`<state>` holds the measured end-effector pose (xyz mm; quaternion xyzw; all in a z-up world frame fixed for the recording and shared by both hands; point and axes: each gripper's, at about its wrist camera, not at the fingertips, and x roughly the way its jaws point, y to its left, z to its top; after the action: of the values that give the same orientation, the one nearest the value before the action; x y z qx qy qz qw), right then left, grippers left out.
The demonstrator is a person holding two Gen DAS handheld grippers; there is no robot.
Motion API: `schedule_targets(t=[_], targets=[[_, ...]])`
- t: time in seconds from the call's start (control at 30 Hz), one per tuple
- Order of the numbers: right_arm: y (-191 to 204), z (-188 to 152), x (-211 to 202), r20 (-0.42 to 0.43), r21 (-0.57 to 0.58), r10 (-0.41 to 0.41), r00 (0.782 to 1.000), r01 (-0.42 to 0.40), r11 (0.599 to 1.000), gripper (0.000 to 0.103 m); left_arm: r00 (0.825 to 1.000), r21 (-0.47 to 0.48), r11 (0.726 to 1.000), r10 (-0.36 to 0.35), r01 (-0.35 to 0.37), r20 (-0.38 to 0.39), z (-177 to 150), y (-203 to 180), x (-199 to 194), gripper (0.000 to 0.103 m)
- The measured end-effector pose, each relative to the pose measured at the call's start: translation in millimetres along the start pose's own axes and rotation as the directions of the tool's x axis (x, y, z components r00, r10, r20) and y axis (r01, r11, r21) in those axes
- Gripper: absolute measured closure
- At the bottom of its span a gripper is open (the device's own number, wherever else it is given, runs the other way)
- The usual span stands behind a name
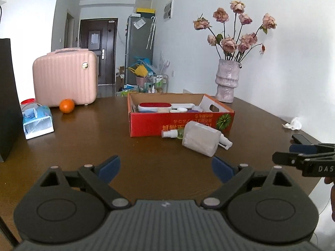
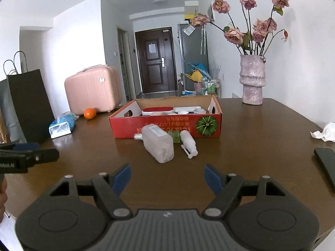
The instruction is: Organize rigid objects
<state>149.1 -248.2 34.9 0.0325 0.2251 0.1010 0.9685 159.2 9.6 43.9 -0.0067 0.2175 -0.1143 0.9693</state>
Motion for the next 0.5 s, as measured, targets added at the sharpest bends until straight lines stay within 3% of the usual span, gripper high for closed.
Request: schedule_targets(t=[0.27, 0.4, 0.5], targets=[[-8.8, -1.3, 17.0, -0.025, 0.050, 0.007, 1.000, -0.006, 0.999, 0.028, 0.998, -0.039, 0.999, -0.040, 0.038, -0.049, 4.3, 4.9, 27.2, 0.008], [-18.2, 4.2, 41.3, -0.049, 0.079, 0.002, 0.999, 0.002, 0.997, 0.028, 0.995, -0.047, 0.997, -0.063, 0.060, -0.075, 17.0, 8.0, 63.3, 0.008], [-23.7, 12.6, 64.0, -0.063, 0.113, 0.022, 0.998, -0.015, 0.993, 0.035, 0.992, -0.055, 0.995, -0.089, 0.084, -0.084, 32.9, 7.7, 99.0, 0.014]])
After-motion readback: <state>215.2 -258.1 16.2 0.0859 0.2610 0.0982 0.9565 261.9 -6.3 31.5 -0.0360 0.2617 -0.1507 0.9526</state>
